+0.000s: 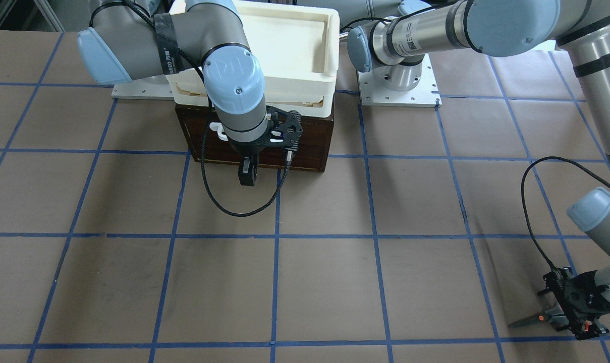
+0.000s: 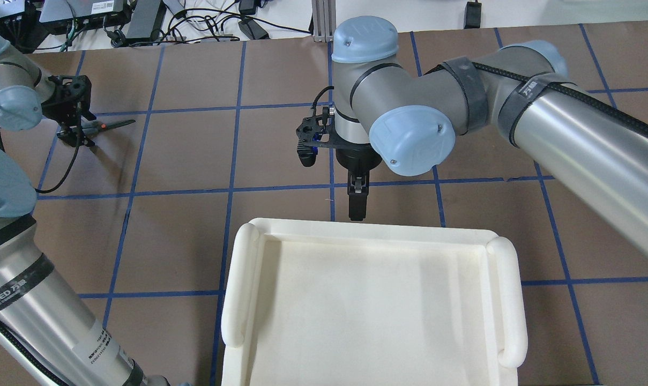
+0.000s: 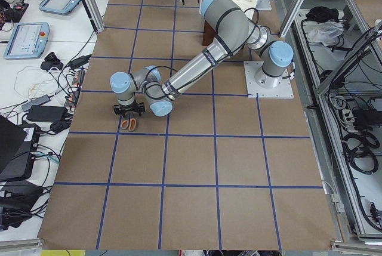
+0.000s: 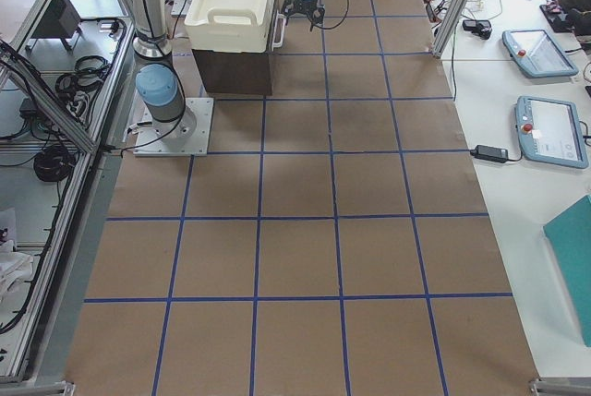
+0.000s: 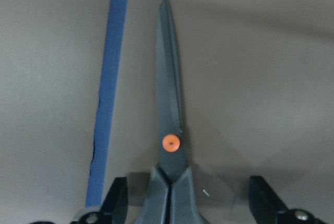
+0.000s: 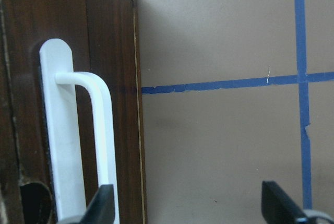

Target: Place scissors in drawer with both arms

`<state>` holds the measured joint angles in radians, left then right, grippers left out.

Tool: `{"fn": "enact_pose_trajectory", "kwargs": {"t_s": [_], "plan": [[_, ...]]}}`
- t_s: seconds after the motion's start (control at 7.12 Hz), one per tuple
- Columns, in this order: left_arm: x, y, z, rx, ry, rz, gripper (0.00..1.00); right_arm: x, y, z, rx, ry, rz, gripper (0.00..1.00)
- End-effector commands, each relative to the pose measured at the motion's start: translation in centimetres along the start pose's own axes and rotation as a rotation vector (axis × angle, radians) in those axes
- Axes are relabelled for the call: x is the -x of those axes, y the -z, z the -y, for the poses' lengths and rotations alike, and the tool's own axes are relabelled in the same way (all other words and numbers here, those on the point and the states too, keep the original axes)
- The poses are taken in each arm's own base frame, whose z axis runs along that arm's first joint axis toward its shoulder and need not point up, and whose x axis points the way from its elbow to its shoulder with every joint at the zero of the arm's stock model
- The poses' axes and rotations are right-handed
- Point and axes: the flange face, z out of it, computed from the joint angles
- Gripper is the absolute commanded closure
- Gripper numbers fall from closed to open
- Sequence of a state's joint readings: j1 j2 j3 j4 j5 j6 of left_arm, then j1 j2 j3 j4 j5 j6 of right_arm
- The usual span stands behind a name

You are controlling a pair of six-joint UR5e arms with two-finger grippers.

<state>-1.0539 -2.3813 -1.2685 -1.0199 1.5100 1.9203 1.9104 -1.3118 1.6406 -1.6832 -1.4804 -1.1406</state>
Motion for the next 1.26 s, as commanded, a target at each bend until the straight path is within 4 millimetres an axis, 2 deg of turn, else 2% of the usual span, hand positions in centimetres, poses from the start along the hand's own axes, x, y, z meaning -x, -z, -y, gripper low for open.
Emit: {"fn": "enact_pose_trajectory", "kwargs": {"t_s": [0.0,0.14,0.28,0.42,0.7,0.98,1.12], "plan": [[0.1,0.1,0.0,0.002,-0.002,0.008,0.46,0.8,-0.3,-0.5,0.019,-0.011,0.053,0.00],[0.1,0.1,0.0,0.002,-0.002,0.008,0.59,0.9,-0.7,-0.6,0.021,-0.014,0.061,0.00],[0.1,0.5,0.0,0.004,-0.002,0.012,0.68,1.2,-1.7,-0.8,0.025,-0.015,0.077,0.00],[0.1,0.8,0.1,0.005,-0.004,0.015,0.70,1.2,-2.1,-0.7,0.022,-0.012,0.079,0.00],[0.0,2.9,0.4,0.011,0.007,0.029,0.70,0.6,-2.5,-0.5,0.012,-0.006,0.058,0.00],[-1.2,6.3,1.8,-0.006,0.136,0.000,0.70,0.2,-2.9,-0.4,0.010,-0.004,0.056,0.00],[-2.7,7.3,3.1,-0.012,0.225,-0.011,0.70,0.1,-3.2,-0.4,0.007,-0.006,0.050,0.00]]}}
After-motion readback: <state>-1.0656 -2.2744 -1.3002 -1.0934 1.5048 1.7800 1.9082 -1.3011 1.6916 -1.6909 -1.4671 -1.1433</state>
